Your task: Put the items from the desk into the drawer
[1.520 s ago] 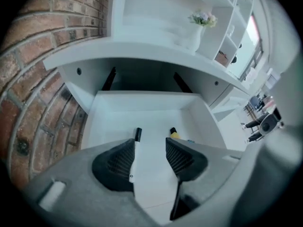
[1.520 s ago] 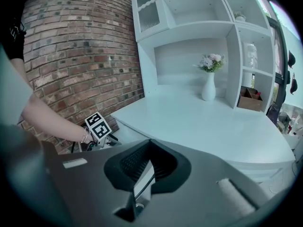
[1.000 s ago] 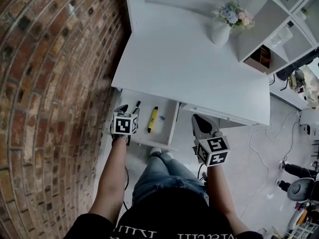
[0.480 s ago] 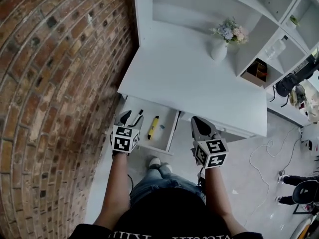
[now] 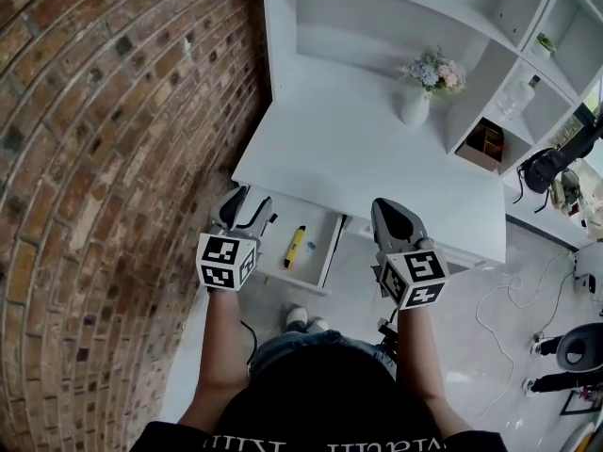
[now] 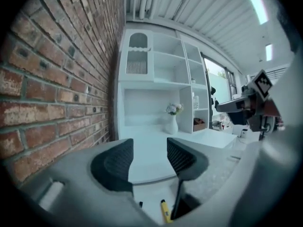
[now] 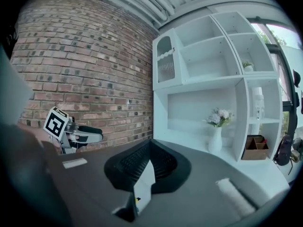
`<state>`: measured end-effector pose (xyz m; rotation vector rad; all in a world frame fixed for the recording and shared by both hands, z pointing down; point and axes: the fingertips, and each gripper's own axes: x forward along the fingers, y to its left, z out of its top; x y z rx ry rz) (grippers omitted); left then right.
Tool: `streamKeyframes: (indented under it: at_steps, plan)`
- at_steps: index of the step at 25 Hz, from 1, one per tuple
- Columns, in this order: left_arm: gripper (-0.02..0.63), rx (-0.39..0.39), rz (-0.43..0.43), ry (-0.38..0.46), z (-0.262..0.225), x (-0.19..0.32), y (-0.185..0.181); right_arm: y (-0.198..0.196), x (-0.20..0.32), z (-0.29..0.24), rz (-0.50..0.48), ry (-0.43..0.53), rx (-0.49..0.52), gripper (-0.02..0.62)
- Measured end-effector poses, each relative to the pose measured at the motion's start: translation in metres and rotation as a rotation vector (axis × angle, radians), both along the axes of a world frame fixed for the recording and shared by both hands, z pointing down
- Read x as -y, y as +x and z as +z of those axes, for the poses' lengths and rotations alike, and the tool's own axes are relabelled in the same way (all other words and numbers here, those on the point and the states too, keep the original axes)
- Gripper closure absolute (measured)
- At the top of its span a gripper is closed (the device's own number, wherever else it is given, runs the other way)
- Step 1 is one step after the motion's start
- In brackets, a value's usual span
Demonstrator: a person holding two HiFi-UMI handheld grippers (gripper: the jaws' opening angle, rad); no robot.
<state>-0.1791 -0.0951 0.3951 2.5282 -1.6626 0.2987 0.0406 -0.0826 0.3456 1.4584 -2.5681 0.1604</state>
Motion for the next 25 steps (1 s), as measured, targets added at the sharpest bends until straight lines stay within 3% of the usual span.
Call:
streamKeyframes:
  at_steps: [3, 10, 11, 12, 13, 25]
  plan:
    - [0.385, -0.045, 0.017, 0.109, -0.037, 0.0, 0.002, 0.001, 0.002, -0.029, 0.001, 0.074, 0.013, 0.591]
    - [0.385, -0.051, 0.034, 0.282, -0.105, -0.006, 0.004, 0.009, 0.001, -0.086, 0.007, 0.228, 0.016, 0.592]
    - [0.412, -0.051, 0.027, 0.297, -0.111, -0.008, 0.003, 0.01, 0.0, -0.091, 0.008, 0.243, 0.016, 0.592]
    - [0.569, -0.049, 0.018, 0.311, -0.115, -0.009, 0.001, 0.01, 0.0, -0.095, 0.007, 0.256, 0.015, 0.592]
    - [0.606, -0.045, 0.014, 0.321, -0.119, -0.01, 0.001, 0.01, -0.001, -0.098, 0.004, 0.267, 0.011, 0.591]
    - [0.607, -0.006, -0.005, 0.379, -0.14, -0.012, 0.005, -0.001, -0.011, -0.106, -0.069, 0.329, -0.049, 0.591]
